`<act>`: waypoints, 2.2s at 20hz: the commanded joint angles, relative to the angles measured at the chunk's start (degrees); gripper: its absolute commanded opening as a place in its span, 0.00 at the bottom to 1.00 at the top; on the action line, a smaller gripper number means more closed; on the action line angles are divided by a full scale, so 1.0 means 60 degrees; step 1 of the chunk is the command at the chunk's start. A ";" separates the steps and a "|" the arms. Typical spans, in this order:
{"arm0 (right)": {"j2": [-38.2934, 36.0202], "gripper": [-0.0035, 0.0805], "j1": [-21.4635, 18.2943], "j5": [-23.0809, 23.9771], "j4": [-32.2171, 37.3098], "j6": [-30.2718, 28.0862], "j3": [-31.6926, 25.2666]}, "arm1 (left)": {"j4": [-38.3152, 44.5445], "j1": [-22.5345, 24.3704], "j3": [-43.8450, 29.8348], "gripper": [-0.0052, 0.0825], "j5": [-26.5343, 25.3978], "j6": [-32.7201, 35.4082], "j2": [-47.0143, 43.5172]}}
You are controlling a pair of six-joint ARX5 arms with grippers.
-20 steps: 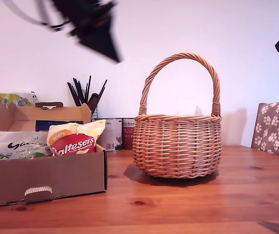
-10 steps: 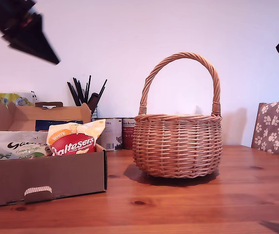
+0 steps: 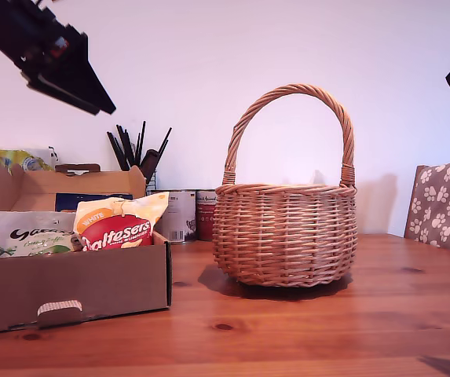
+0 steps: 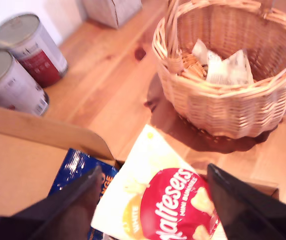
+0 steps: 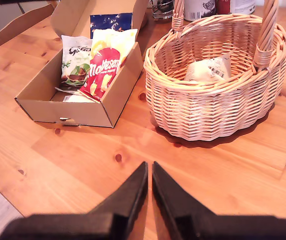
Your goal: Move the bags of Easter eggs from the cardboard box on the left into the woven basket on the right side.
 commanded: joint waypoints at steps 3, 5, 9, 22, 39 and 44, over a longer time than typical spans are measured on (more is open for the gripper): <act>0.0157 0.03 0.0036 -0.0036 0.0051 -0.0040 0.0062 | -0.0765 0.0135 0.1257 0.81 0.0015 0.0342 0.1344; 0.0226 0.03 0.0036 -0.0036 0.0084 -0.0040 0.0062 | -0.1333 0.0135 0.2058 0.81 0.0004 0.0678 0.2116; 0.0270 0.03 0.0036 -0.0036 0.0102 -0.0040 0.0066 | -0.2167 0.0138 0.3300 0.81 -0.0470 0.1654 0.3610; 0.0331 0.03 0.0036 -0.0036 0.0106 -0.0040 0.0066 | -0.3836 0.0033 0.3428 0.81 -0.0816 0.2091 0.5115; 0.0331 0.03 0.0036 -0.0044 0.0098 -0.0036 0.0062 | -0.4881 -0.0962 0.3253 0.62 -0.1126 0.0933 0.5523; 0.0331 0.03 0.0036 -0.0044 0.0098 -0.0036 0.0062 | -0.4914 -0.0965 0.3249 0.49 -0.1198 0.0721 0.5708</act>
